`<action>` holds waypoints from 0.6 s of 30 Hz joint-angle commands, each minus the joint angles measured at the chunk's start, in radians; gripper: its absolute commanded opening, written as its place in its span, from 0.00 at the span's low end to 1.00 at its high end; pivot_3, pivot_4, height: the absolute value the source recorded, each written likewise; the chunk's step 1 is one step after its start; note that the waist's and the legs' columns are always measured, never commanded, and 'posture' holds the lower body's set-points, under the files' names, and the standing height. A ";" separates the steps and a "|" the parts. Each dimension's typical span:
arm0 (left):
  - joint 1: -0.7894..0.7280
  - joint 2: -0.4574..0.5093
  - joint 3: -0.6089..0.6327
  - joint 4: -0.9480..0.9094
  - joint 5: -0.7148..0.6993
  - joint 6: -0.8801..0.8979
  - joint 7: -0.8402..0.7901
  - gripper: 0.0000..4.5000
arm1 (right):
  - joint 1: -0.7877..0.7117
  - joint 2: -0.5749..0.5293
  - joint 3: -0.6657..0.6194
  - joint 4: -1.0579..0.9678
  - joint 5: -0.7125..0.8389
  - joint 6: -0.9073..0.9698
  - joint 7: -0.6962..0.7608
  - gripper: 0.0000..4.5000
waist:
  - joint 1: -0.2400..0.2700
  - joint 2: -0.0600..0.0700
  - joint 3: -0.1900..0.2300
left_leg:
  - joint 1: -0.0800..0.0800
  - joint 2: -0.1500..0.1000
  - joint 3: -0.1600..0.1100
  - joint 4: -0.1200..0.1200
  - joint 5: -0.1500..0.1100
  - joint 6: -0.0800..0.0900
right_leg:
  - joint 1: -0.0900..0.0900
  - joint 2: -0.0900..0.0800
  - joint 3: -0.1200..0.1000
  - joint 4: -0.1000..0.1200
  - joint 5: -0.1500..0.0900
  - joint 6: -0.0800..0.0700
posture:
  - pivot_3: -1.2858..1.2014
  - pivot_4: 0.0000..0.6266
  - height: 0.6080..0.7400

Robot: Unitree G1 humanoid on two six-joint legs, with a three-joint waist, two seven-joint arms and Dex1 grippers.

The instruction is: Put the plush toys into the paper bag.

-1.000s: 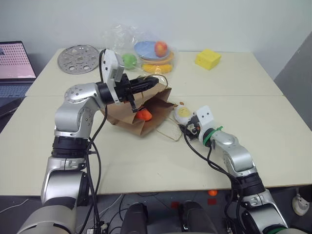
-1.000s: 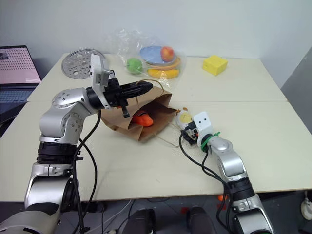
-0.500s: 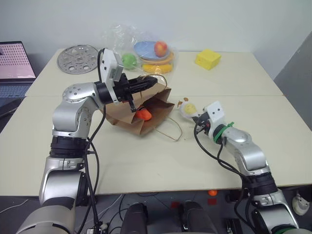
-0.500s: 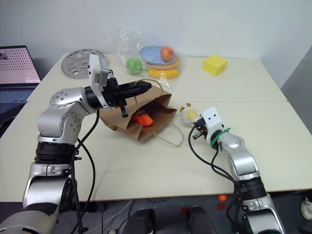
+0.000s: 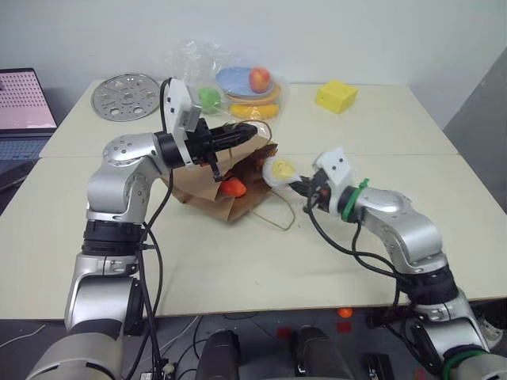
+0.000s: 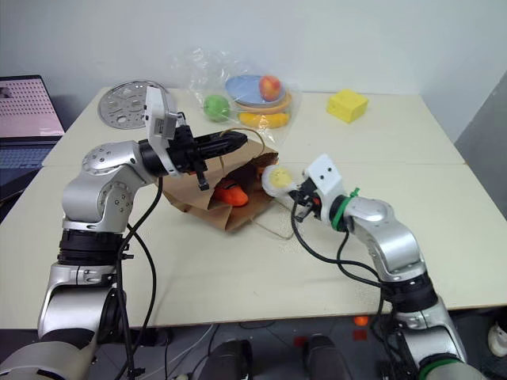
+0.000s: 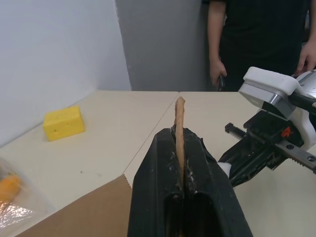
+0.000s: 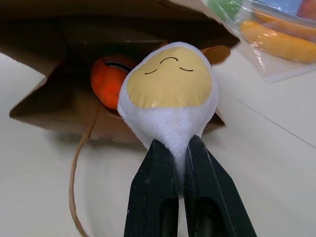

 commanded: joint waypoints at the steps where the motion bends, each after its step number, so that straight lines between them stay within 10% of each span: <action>1: -0.031 -0.008 -0.002 -0.009 -0.001 -0.024 -0.012 0.00 | -0.062 0.035 0.015 0.073 -0.020 -0.047 -0.009 0.00 | 0.001 0.000 0.000 | 0.000 0.000 0.000 0.000 0.000 0.000 | 0.000 0.000 0.000 0.000 0.000 0.000 | 0.52 0.24 1.00; 18: -0.009 -0.001 0.007 -0.039 -0.006 -0.011 -0.023 0.00 | -0.263 0.297 0.018 0.582 -0.125 -0.419 -0.106 0.00 | -0.002 0.000 0.000 | -0.001 0.000 0.000 0.000 0.000 0.000 | 0.000 0.000 -0.001 0.000 0.000 0.000 | 0.52 0.24 1.00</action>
